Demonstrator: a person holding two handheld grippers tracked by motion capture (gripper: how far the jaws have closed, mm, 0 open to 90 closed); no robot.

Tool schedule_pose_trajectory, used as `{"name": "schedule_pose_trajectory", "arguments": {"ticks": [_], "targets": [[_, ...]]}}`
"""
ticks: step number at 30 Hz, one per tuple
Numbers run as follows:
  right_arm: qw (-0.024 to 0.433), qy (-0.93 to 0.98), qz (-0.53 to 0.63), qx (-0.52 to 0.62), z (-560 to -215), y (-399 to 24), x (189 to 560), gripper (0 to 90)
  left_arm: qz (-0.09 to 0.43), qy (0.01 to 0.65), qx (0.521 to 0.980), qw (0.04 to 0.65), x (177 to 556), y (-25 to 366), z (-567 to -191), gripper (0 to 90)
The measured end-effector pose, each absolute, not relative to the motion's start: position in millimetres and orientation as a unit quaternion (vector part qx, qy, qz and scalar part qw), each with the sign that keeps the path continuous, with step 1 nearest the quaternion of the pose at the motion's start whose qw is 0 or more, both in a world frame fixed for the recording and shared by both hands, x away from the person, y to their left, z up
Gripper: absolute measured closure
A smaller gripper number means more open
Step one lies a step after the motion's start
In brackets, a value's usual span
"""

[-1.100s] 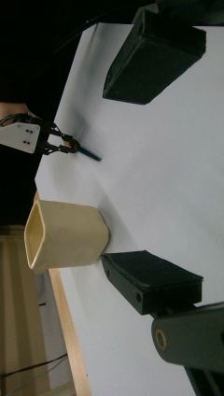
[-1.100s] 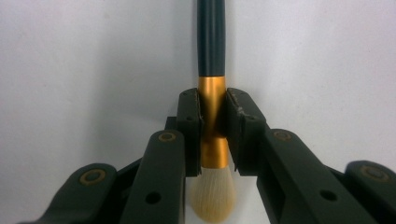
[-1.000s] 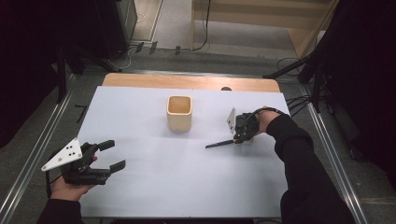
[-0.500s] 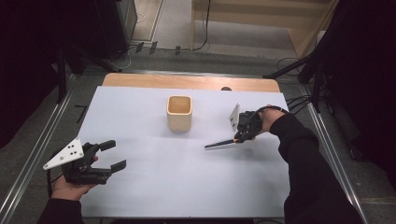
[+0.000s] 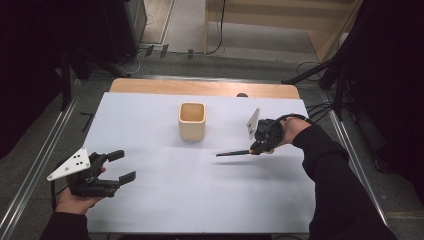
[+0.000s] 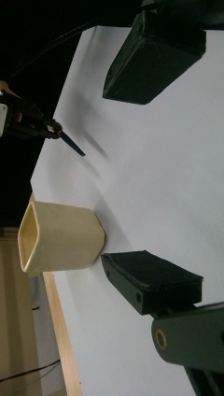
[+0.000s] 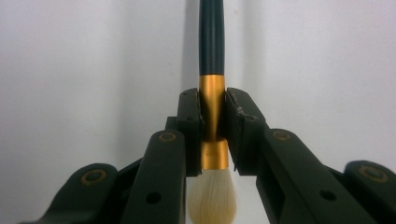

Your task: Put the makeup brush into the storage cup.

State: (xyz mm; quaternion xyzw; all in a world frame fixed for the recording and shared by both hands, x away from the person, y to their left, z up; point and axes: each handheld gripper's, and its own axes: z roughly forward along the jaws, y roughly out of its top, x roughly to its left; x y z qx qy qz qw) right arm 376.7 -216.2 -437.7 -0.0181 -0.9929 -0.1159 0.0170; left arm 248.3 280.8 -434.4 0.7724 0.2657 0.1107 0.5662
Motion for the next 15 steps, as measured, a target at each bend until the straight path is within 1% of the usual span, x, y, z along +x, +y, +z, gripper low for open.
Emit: {"name": "schedule_pose_trajectory", "arguments": {"ticks": [3, 15], "targets": [[0.029, -0.992, -0.118, -0.037, -436, -215, 372, 77.7, 0.107, 0.265, 0.774, 0.564, 249, 280, -435, 18.1], [0.047, -0.980, -0.177, -0.082, -435, -224, 359, 77.8, 0.103, 0.266, 0.774, 0.565, 250, 279, -435, 18.1]]}}
